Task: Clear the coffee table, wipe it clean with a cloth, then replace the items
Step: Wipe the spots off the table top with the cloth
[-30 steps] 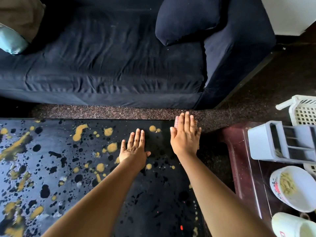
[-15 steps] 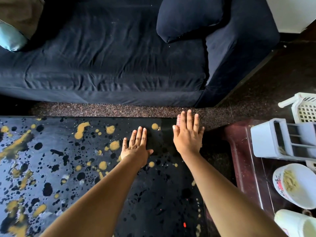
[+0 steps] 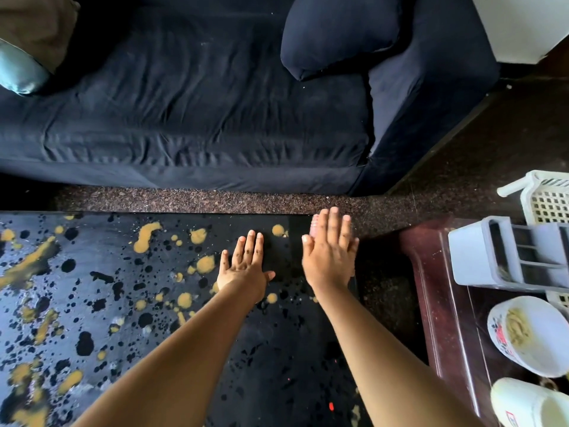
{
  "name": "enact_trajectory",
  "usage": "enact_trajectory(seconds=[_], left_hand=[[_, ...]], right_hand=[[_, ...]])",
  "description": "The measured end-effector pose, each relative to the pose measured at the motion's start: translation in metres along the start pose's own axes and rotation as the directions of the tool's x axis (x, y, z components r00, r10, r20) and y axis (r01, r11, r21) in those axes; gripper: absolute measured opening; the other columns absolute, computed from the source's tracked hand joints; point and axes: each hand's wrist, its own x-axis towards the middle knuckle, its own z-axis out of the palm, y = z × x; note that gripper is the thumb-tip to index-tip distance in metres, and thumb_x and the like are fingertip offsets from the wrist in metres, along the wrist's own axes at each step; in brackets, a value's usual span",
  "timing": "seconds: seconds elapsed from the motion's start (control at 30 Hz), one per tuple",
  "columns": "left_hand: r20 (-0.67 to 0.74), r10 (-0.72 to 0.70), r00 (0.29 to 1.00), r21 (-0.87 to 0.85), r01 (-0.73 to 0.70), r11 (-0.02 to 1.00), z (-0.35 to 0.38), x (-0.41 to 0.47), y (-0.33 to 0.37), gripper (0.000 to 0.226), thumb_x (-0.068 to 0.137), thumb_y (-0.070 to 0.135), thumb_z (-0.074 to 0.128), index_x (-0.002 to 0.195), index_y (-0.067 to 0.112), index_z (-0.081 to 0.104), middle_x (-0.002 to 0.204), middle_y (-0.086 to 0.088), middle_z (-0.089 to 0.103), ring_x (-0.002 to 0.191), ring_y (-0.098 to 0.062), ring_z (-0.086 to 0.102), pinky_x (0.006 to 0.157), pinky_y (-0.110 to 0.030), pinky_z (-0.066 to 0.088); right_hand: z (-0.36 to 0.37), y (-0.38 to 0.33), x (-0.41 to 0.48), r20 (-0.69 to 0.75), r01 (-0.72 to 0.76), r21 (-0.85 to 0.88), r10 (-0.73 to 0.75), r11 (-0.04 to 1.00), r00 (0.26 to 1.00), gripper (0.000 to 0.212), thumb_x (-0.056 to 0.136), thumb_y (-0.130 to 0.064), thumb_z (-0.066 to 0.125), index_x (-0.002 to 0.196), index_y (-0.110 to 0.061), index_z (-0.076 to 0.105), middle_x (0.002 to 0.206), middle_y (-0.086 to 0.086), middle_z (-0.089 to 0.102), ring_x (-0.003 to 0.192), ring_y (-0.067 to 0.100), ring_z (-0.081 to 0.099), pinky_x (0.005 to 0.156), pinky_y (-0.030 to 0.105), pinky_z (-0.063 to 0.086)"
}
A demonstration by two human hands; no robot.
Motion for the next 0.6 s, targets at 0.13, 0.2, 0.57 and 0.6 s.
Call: enact_trajectory(seconds=[0.13,0.2,0.57,0.6], left_hand=[[-0.004,0.007,1.000,-0.011,-0.007,1.000,0.001,-0.001,-0.001,0.075,0.101,0.045,0.027,0.145,0.020,-0.028,0.151,0.006,-0.036,0.141,-0.013,-0.028,0.115,-0.043,-0.012],[-0.002,0.003,1.000,-0.018,-0.003,1.000,0.001,-0.001,-0.001,0.075,0.101,0.045,0.027,0.144,0.021,-0.029,0.150,0.007,-0.037,0.141,-0.013,-0.028,0.116,-0.043,-0.012],[-0.007,0.022,1.000,-0.044,-0.022,0.999,0.004,0.001,-0.005,0.073,0.101,0.046,0.025,0.144,0.022,-0.029,0.150,0.007,-0.037,0.140,-0.012,-0.029,0.115,-0.042,-0.013],[-0.015,0.022,1.000,-0.043,-0.023,0.999,0.004,0.000,-0.005,0.073,0.101,0.046,0.025,0.144,0.022,-0.029,0.150,0.007,-0.037,0.140,-0.012,-0.029,0.115,-0.042,-0.013]], right_hand=[[0.005,-0.015,-0.014,0.079,0.274,-0.026,-0.271,0.961,0.959,0.060,0.091,-0.046,0.030,0.146,-0.022,0.033,0.154,-0.002,0.029,0.141,0.027,0.029,0.105,0.055,0.033],[0.002,0.005,-0.015,0.081,0.240,-0.044,-0.236,0.970,0.968,0.061,0.092,-0.049,0.026,0.148,-0.026,0.027,0.156,-0.006,0.022,0.143,0.024,0.023,0.107,0.054,0.029],[0.009,-0.016,-0.042,0.064,0.270,-0.039,-0.267,0.962,0.961,0.058,0.094,-0.050,0.032,0.147,-0.026,0.029,0.155,-0.004,0.026,0.142,0.026,0.026,0.107,0.056,0.028],[0.008,-0.011,-0.042,0.079,0.295,-0.044,-0.291,0.954,0.953,0.058,0.095,-0.052,0.028,0.147,-0.027,0.028,0.156,-0.005,0.025,0.142,0.025,0.025,0.107,0.056,0.027]])
